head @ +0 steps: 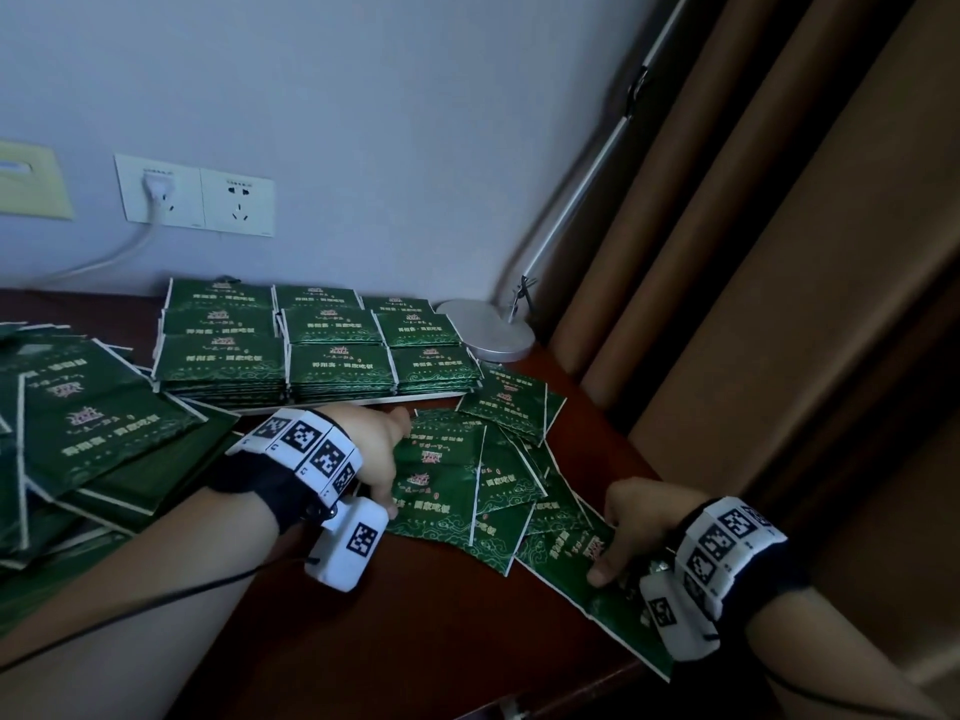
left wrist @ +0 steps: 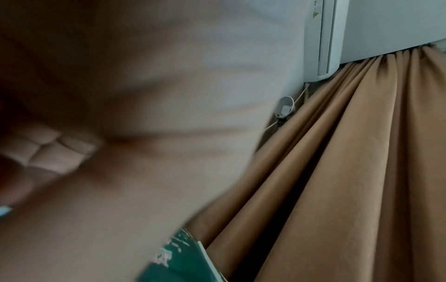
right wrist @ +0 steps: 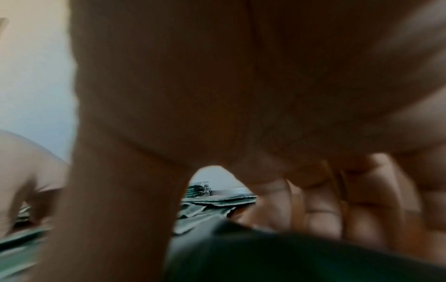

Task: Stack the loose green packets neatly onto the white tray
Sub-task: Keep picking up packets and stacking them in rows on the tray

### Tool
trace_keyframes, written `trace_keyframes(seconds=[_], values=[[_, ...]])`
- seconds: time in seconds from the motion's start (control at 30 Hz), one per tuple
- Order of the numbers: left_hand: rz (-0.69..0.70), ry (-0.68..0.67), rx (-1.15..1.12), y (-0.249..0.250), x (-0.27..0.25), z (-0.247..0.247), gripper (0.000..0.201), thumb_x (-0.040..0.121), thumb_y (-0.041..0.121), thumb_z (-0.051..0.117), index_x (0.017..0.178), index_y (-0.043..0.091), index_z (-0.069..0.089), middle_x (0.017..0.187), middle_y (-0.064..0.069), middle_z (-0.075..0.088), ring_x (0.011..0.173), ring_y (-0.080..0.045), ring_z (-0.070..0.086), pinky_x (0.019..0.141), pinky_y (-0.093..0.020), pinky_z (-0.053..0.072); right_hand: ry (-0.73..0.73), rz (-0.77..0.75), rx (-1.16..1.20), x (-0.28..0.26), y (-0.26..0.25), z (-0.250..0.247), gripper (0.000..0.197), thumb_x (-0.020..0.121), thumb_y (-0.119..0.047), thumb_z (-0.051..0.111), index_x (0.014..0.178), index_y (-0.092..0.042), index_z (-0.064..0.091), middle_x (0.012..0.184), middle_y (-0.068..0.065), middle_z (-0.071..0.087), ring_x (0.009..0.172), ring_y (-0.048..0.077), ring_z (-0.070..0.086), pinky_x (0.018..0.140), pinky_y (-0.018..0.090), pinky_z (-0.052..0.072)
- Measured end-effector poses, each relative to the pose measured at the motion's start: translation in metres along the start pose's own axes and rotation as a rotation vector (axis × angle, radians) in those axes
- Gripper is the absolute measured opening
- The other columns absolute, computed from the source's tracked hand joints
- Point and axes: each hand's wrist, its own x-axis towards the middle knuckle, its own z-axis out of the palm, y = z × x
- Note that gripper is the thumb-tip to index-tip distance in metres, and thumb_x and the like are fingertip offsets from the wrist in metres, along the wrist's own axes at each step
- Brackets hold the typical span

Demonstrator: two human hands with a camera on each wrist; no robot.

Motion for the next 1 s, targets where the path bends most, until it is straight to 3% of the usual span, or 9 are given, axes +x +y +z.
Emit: trace_keyframes(seconds=[0.2, 0.3, 0.37, 0.47, 0.6, 0.67, 0.83, 0.93, 1.0], values=[[-0.012, 0.061, -0.001, 0.004, -0.003, 0.001, 0.116, 0.071, 0.033, 0.088, 0.154, 0.030, 0.008, 0.146, -0.010, 0.043, 0.119, -0.030, 0.053, 0.093, -0.044, 0.054, 0.187, -0.119, 0.156, -0.011, 0.015, -0.009, 0.045, 0.071, -0.024, 0.087, 0.096, -0.021, 0.049, 0.099, -0.001, 0.061, 0.084, 0.015, 0.053, 0.070, 0.030, 0.045], [-0.027, 0.091, 0.030, 0.010, -0.002, 0.002, 0.121, 0.070, 0.030, 0.089, 0.155, 0.030, 0.003, 0.141, -0.014, 0.044, 0.117, -0.032, 0.055, 0.089, -0.046, 0.056, 0.266, -0.283, 0.359, -0.030, 0.026, -0.031, 0.027, 0.079, -0.013, 0.081, 0.094, -0.023, 0.060, 0.087, -0.009, 0.064, 0.079, 0.008, 0.058, 0.069, 0.023, 0.047], [-0.023, 0.091, 0.029, 0.014, -0.001, 0.004, 0.121, 0.072, 0.026, 0.088, 0.155, 0.027, 0.000, 0.143, -0.016, 0.043, 0.118, -0.033, 0.054, 0.088, -0.045, 0.056, 0.314, -0.362, 0.588, -0.048, 0.025, -0.042, 0.014, 0.087, -0.005, 0.071, 0.097, -0.015, 0.070, 0.090, -0.003, 0.072, 0.080, 0.008, 0.067, 0.070, 0.020, 0.053], [-0.014, 0.075, -0.016, 0.011, 0.001, 0.003, 0.123, 0.073, 0.025, 0.087, 0.156, 0.023, -0.004, 0.149, -0.014, 0.042, 0.122, -0.033, 0.053, 0.092, -0.046, 0.055, 0.258, -0.447, 0.891, -0.065, 0.017, -0.048, 0.030, 0.084, 0.002, 0.070, 0.111, -0.010, 0.070, 0.102, 0.015, 0.075, 0.090, 0.026, 0.071, 0.073, 0.027, 0.059], [0.001, 0.040, -0.063, 0.007, 0.003, 0.003, 0.118, 0.077, 0.023, 0.084, 0.157, 0.020, -0.003, 0.153, -0.011, 0.037, 0.129, -0.032, 0.049, 0.099, -0.045, 0.050, 0.214, -0.519, 0.908, -0.049, 0.006, -0.047, 0.064, 0.065, 0.022, 0.073, 0.118, -0.012, 0.066, 0.111, 0.010, 0.074, 0.101, 0.024, 0.071, 0.080, 0.030, 0.059], [0.012, 0.045, -0.099, 0.006, 0.004, 0.004, 0.115, 0.077, 0.021, 0.084, 0.157, 0.025, 0.002, 0.153, -0.010, 0.038, 0.128, -0.030, 0.048, 0.099, -0.043, 0.050, 0.326, -0.460, 0.746, -0.031, -0.003, -0.043, 0.058, 0.068, 0.015, 0.077, 0.115, -0.017, 0.069, 0.109, 0.008, 0.074, 0.096, 0.019, 0.071, 0.082, 0.029, 0.059], [0.086, 0.048, -0.273, -0.003, 0.010, 0.005, 0.113, 0.067, 0.016, 0.090, 0.152, 0.036, 0.018, 0.148, -0.004, 0.043, 0.123, -0.027, 0.051, 0.101, -0.045, 0.049, 0.534, -0.340, 0.384, 0.004, -0.018, -0.028, 0.023, 0.077, -0.015, 0.083, 0.093, -0.028, 0.073, 0.087, -0.004, 0.071, 0.065, 0.001, 0.063, 0.061, 0.018, 0.051], [0.147, 0.100, -0.394, -0.006, 0.013, 0.003, 0.111, 0.067, 0.008, 0.088, 0.152, 0.035, 0.021, 0.146, -0.003, 0.045, 0.124, -0.024, 0.049, 0.104, -0.040, 0.046, 0.639, -0.347, 0.240, 0.016, -0.015, -0.023, 0.019, 0.075, -0.029, 0.085, 0.080, -0.034, 0.068, 0.095, -0.009, 0.052, 0.086, 0.005, 0.055, 0.075, 0.016, 0.041], [0.195, 0.132, -0.510, -0.007, 0.014, 0.002, 0.112, 0.068, 0.000, 0.086, 0.152, 0.037, 0.021, 0.151, -0.003, 0.038, 0.131, -0.023, 0.043, 0.107, -0.036, 0.041, 0.680, -0.426, 0.316, 0.021, -0.012, -0.022, 0.018, 0.074, -0.030, 0.086, 0.076, -0.027, 0.068, 0.105, -0.010, 0.049, 0.101, 0.003, 0.051, 0.084, 0.013, 0.036]])
